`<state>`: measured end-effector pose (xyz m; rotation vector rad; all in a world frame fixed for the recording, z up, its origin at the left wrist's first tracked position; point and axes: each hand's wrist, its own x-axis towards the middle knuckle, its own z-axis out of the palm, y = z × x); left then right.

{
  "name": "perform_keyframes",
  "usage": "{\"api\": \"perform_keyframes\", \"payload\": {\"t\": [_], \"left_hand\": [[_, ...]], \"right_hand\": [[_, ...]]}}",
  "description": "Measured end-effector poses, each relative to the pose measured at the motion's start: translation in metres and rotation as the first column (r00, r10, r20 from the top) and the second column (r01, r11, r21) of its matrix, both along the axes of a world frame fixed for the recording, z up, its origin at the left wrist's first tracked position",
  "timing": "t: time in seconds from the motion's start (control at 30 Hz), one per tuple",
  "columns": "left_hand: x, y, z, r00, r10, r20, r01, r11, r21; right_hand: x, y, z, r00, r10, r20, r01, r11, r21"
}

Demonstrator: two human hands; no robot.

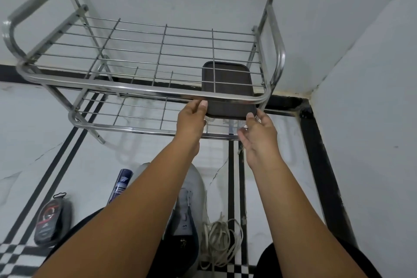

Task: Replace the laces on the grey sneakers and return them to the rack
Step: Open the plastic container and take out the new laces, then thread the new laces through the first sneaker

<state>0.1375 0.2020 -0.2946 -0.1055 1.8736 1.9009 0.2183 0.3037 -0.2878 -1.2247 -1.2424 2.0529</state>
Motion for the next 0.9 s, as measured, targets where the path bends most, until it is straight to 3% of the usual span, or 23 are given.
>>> {"api": "perform_keyframes", "payload": {"t": [0.37, 0.53, 0.6, 0.67, 0.7, 0.77, 0.83, 0.87, 0.9], "left_hand": [[0.003, 0.009, -0.002, 0.999, 0.028, -0.037, -0.029, 0.999, -0.026], [0.003, -0.009, -0.001, 0.991, 0.137, 0.008, -0.135, 0.982, -0.133], [0.002, -0.023, -0.006, 0.994, 0.101, -0.029, -0.104, 0.979, -0.173], [0.006, -0.039, -0.009, 0.994, -0.045, -0.098, 0.011, 0.946, -0.325], [0.009, -0.049, -0.012, 0.977, -0.171, -0.128, 0.097, 0.888, -0.449], [0.021, -0.064, -0.016, 0.879, -0.466, -0.099, 0.262, 0.646, -0.717], [0.041, -0.082, -0.029, 0.757, -0.650, 0.067, 0.362, 0.332, -0.871], [0.051, -0.091, -0.038, 0.707, -0.685, 0.174, 0.409, 0.196, -0.891], [0.063, -0.101, -0.047, 0.673, -0.686, 0.276, 0.454, 0.089, -0.887]], "right_hand": [[-0.003, 0.002, -0.005, 0.998, -0.014, 0.061, 0.012, 0.999, 0.043], [0.011, -0.006, -0.002, 0.977, -0.092, 0.191, 0.089, 0.996, 0.026], [0.019, -0.008, -0.004, 0.965, -0.018, 0.263, 0.006, 0.999, 0.045], [0.028, -0.011, -0.010, 0.923, 0.132, 0.362, -0.164, 0.985, 0.059], [0.035, -0.015, -0.015, 0.872, 0.221, 0.437, -0.276, 0.959, 0.066], [0.049, -0.019, -0.032, 0.663, 0.379, 0.645, -0.560, 0.823, 0.093], [0.069, -0.025, -0.053, 0.271, 0.424, 0.864, -0.865, 0.501, 0.025], [0.078, -0.029, -0.062, 0.072, 0.396, 0.915, -0.940, 0.334, -0.070], [0.088, -0.036, -0.071, -0.078, 0.381, 0.921, -0.958, 0.229, -0.175]]}}
